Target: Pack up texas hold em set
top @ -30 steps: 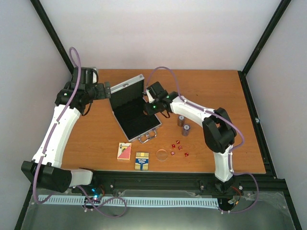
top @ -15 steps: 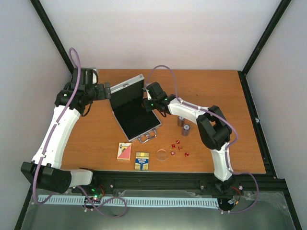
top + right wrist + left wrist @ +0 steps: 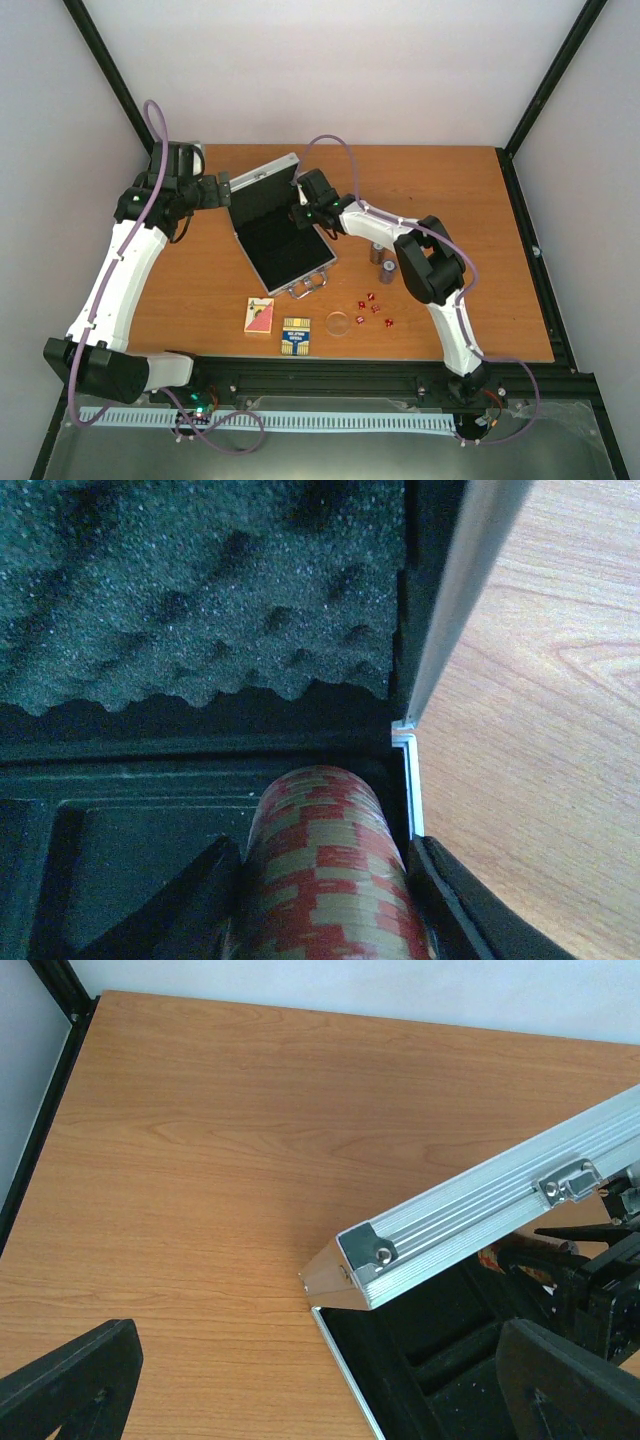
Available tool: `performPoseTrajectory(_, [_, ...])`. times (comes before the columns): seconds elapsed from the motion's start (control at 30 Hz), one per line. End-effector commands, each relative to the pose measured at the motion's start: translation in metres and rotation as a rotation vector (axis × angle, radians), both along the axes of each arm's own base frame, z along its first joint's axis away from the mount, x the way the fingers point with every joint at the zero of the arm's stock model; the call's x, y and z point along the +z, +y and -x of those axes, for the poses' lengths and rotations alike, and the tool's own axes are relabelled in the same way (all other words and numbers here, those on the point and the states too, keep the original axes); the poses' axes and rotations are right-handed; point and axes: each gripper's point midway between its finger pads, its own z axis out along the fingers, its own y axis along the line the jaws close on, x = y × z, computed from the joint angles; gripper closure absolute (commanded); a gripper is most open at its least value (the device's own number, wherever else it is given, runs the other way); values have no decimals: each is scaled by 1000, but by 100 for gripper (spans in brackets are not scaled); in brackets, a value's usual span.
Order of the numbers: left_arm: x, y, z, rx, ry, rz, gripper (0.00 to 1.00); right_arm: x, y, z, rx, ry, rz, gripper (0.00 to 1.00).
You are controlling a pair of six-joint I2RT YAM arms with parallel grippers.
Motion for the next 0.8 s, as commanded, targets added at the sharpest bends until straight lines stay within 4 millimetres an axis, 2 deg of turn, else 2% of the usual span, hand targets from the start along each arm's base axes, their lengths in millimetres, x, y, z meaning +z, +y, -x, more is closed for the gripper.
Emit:
performPoseTrajectory(0.0, [7,1,2,12,-15,13,0,22,15,-19,-5,-84,-59,97])
performPoseTrajectory(0.13, [5,1,4,11,-9,16,0,10,10,-23,-22,-84,-22,97])
performPoseTrajectory(0.3, [2,-1,5,6,2,24,0,-7,7,-16,-18,-48,-8,95])
performPoseTrajectory(0.33, [3,-1,6,3,0,26,0,-10,6,-15,-17,-43,-6,91])
performPoseTrajectory(0.43, [4,-1,5,2,-4,28,0,-17,1,-10,-17,-38,8,65])
performPoseTrajectory(0.57, [4,-2,6,-2,-2,27,0,-17,-3,-8,-22,-39,27,40])
performPoseTrajectory(0.77, [3,-2,7,0,-2,29,0,-7,-6,-6,-24,-38,35,24])
